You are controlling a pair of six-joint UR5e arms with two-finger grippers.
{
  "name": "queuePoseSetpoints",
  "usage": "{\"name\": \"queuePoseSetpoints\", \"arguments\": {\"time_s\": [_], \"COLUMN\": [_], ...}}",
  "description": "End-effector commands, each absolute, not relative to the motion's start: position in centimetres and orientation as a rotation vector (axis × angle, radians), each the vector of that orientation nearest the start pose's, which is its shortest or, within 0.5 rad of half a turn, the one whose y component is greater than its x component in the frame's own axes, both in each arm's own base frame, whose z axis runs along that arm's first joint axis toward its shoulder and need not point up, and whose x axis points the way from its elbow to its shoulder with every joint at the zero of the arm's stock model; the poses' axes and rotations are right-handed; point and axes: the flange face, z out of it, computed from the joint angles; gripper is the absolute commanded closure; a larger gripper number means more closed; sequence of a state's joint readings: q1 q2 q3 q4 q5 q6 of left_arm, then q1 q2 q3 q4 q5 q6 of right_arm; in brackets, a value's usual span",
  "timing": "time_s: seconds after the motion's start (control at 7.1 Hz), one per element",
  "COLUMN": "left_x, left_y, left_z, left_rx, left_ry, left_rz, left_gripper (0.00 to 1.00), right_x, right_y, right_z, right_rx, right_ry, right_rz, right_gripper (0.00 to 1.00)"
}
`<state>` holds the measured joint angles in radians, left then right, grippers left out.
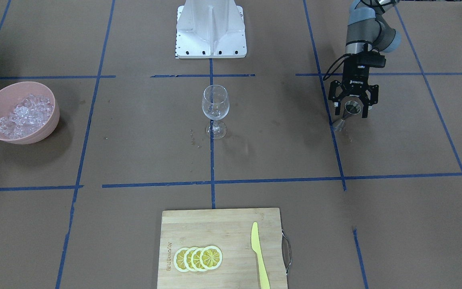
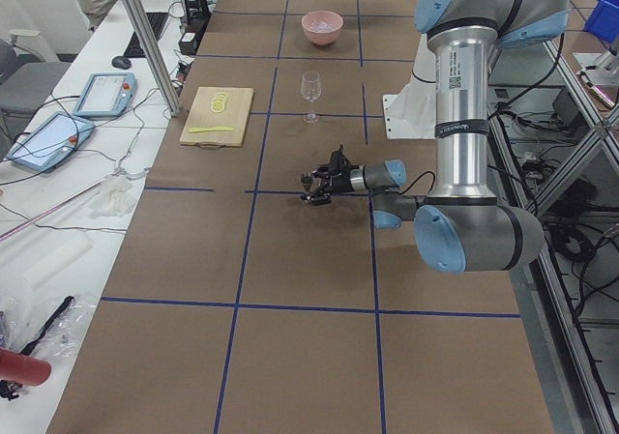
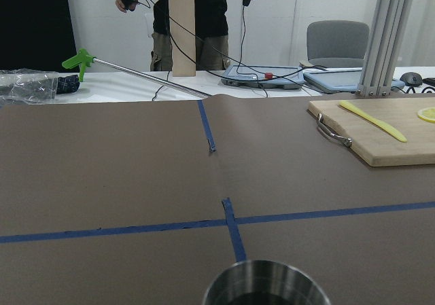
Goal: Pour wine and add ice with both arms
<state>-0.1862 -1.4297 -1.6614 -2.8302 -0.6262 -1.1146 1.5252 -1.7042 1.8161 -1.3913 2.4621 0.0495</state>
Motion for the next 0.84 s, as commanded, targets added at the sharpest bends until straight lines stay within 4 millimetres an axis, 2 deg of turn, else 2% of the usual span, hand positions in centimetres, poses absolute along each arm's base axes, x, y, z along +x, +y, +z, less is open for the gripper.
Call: {"name": "queuePoseSetpoints", "arguments": {"time_s": [0.0,0.7], "left_x": [38.03,38.46], "left_y": [-28.39,-28.14], "left_z": [53.59,53.91], "left_rx": [1.112,1.11], "left_ry": [0.789,0.786], "left_rz": [-0.333,-0.324], "left_gripper": [0.59,0.59], "right_x": [3.52,3.53], "right_y": [-44.88,-44.88], "right_z": [57.12,57.21], "right_rx": [0.229,0.228], "right_ry": [-0.897,-0.895], "right_rz": [-0.127,-0.126], "right_gripper": [0.0,0.0]}}
